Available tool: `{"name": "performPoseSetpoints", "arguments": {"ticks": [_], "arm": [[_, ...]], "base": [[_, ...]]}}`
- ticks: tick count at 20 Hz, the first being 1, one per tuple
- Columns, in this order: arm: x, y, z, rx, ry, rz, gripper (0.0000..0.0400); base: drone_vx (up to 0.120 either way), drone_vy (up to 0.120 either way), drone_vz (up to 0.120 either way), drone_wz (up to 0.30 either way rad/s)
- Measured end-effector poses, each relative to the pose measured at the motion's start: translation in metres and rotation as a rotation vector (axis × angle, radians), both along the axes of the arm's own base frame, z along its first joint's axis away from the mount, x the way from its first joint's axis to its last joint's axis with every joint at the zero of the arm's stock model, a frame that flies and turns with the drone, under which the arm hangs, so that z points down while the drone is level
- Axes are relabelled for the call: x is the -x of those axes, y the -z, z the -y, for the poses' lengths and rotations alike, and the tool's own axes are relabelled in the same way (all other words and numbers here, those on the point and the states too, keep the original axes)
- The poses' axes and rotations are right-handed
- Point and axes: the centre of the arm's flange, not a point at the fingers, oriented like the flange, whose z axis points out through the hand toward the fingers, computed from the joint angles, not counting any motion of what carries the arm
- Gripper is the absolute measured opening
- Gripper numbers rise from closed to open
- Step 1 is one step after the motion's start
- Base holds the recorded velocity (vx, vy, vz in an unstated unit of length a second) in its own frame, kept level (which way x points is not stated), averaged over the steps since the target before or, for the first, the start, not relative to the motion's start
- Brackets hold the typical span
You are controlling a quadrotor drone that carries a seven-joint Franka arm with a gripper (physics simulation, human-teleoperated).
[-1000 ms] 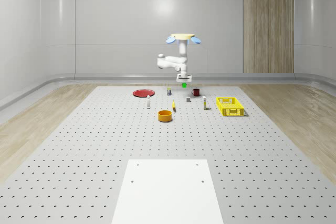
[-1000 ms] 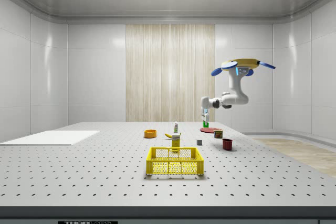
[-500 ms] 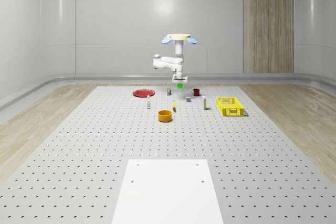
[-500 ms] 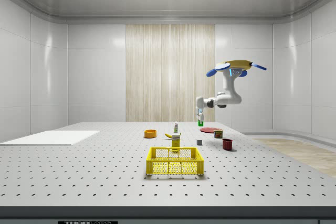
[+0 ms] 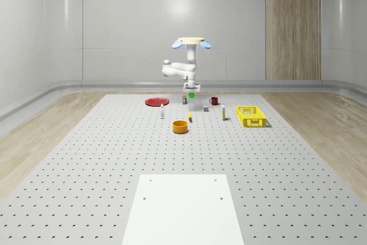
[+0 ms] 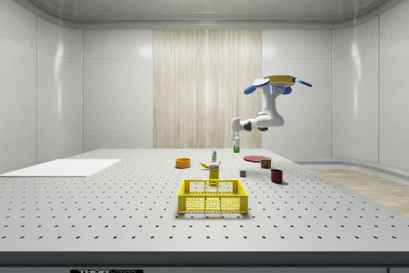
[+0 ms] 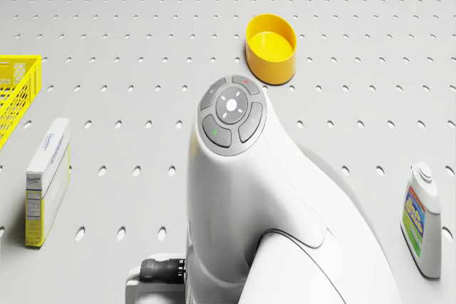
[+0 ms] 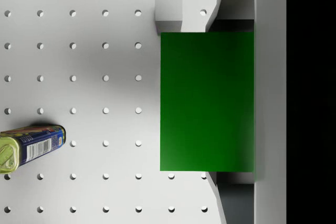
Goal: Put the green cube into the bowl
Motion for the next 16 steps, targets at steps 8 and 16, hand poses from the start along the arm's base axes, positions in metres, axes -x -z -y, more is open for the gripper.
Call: {"name": "performPoseSetpoints", "arguments": {"ticks": [8,16], "arm": [[0.0,0.0,0.0,0.0,0.0,0.0,0.0252],[0.0,0.0,0.0,0.0,0.0,0.0,0.0252]], "base": [[0.12,-0.12,0.0,0.0],[0.12,-0.12,0.0,0.0]]}}
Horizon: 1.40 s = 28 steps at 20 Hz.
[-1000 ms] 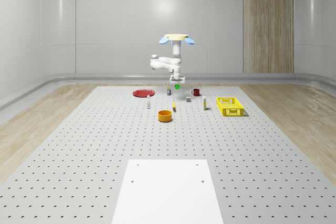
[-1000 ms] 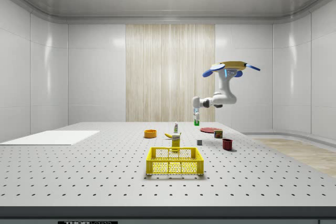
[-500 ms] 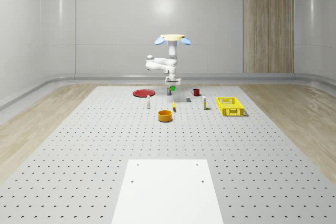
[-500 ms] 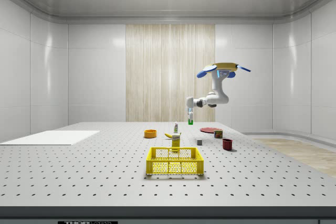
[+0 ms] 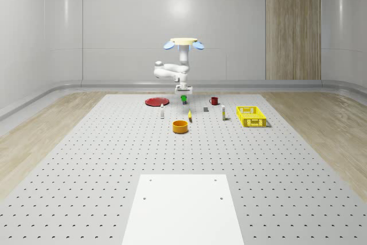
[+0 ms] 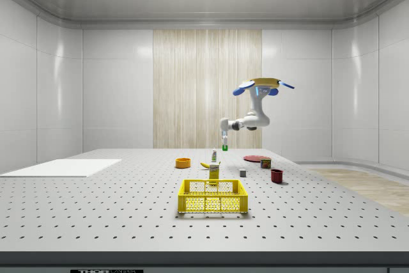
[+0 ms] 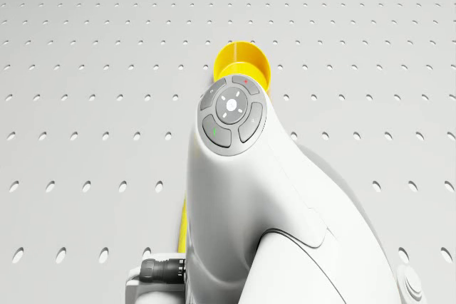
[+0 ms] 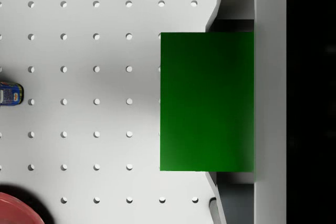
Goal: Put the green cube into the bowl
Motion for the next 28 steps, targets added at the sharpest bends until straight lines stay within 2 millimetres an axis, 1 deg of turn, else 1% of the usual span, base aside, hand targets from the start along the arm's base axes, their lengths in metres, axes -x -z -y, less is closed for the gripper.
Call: {"name": "performPoseSetpoints", "arguments": {"ticks": [2,7,10,14,23,28], "arm": [[0.0,0.0,0.0,0.0,0.0,0.0,0.0252],[0.0,0.0,0.0,0.0,0.0,0.0,0.0252],[0.0,0.0,0.0,0.0,0.0,0.0,0.0252],[0.0,0.0,0.0,0.0,0.0,0.0,0.0252],[0.0,0.0,0.0,0.0,0.0,0.0,0.0252],[0.0,0.0,0.0,0.0,0.0,0.0,0.0252]], "base": [[0.12,-0.1,0.0,0.0],[0.12,0.0,0.0,0.0],[0.12,-0.093,0.0,0.0],[0.12,0.0,0.0,0.0],[0.12,0.0,-0.116,0.0],[0.12,0.0,0.0,0.0]]}}
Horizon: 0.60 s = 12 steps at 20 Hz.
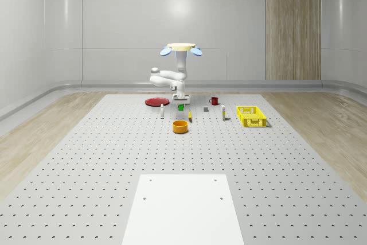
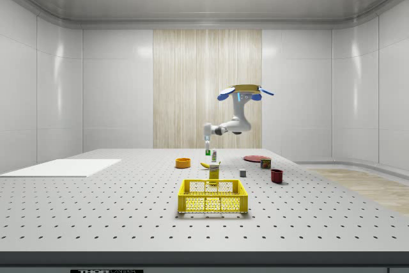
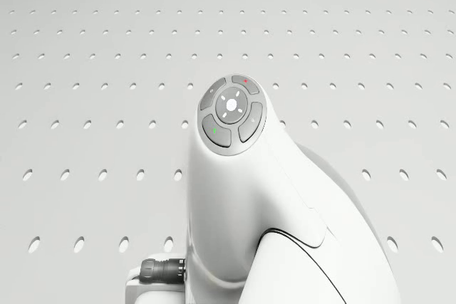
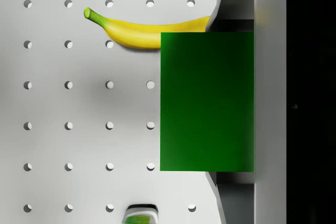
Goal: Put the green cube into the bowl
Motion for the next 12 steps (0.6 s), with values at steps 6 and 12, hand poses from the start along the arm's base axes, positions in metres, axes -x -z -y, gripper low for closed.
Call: {"name": "performPoseSetpoints", "arguments": {"ticks": [6,12], "arm": [[0.0,0.0,0.0,0.0,0.0,0.0,0.0252],[0.0,0.0,0.0,0.0,0.0,0.0,0.0252]], "base": [[0.12,0.0,0.0,0.0],[0.12,0.0,0.0,0.0]]}}
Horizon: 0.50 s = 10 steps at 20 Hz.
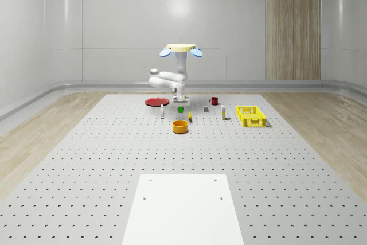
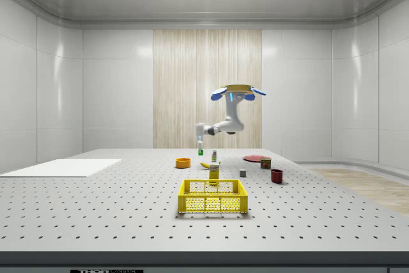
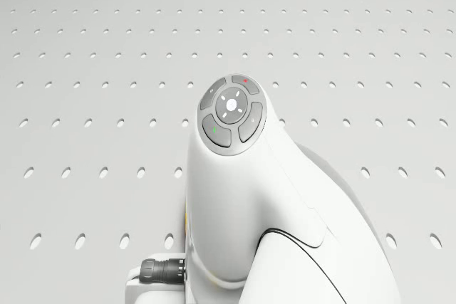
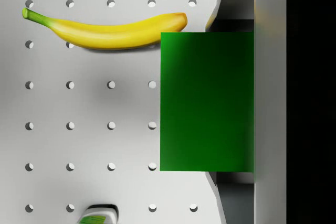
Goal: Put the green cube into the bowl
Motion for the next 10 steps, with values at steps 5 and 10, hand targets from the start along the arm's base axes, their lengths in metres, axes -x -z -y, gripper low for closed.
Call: {"name": "performPoseSetpoints", "arguments": {"ticks": [5,10], "arm": [[0.0,0.0,0.0,0.0,0.0,0.0,0.0252],[0.0,0.0,0.0,0.0,0.0,0.0,0.0252]], "base": [[0.12,0.0,0.0,0.0],[0.12,0.0,0.0,0.0]]}}
